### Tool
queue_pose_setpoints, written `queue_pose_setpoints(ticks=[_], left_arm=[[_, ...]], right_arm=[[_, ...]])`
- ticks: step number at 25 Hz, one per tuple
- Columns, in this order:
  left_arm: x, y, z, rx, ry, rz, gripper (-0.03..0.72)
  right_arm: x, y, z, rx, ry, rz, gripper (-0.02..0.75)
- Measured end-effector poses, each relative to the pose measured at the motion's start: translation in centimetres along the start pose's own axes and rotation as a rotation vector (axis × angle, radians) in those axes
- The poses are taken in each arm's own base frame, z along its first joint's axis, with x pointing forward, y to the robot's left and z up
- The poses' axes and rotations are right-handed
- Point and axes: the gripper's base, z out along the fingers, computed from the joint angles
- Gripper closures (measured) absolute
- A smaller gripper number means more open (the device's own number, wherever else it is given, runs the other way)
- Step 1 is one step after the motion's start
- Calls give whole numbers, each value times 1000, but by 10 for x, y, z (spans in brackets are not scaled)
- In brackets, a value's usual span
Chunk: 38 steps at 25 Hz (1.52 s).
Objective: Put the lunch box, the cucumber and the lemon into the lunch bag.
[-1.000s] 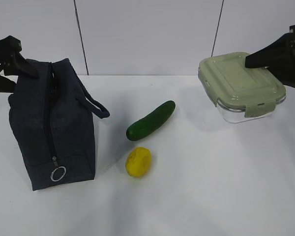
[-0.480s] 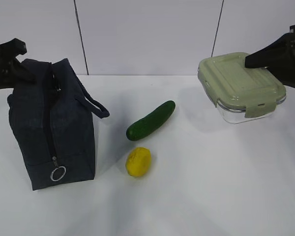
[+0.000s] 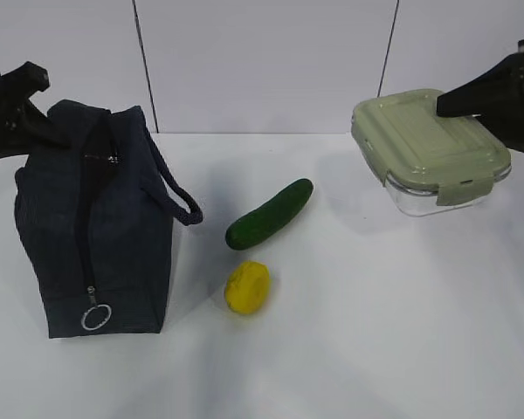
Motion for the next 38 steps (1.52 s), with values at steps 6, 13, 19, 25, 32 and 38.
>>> queue_pose_setpoints(ticks=[6,13,19,25,32,38], left_arm=[[1,-13,-6,59,-19,-33,675],[12,-41,0,89,-38,-17,676],[24,-59,-2,79,-54,-17,676],[38,-53,-7,43,-72,-59,676],[38,-54,-12,45,-88,-59,676],[38,-54,-12,45,-88,-60,676]], right_arm=[[-1,16,-10,30,-25,15,307],[0,36,-4,96,-25,-2,307],[-1,63,15,83,-15,-45,307],[4,82,39,85,-23,-64,307],[11,106,65,64,-58,-86,307],[18,126,85,66,-112,-115,307]])
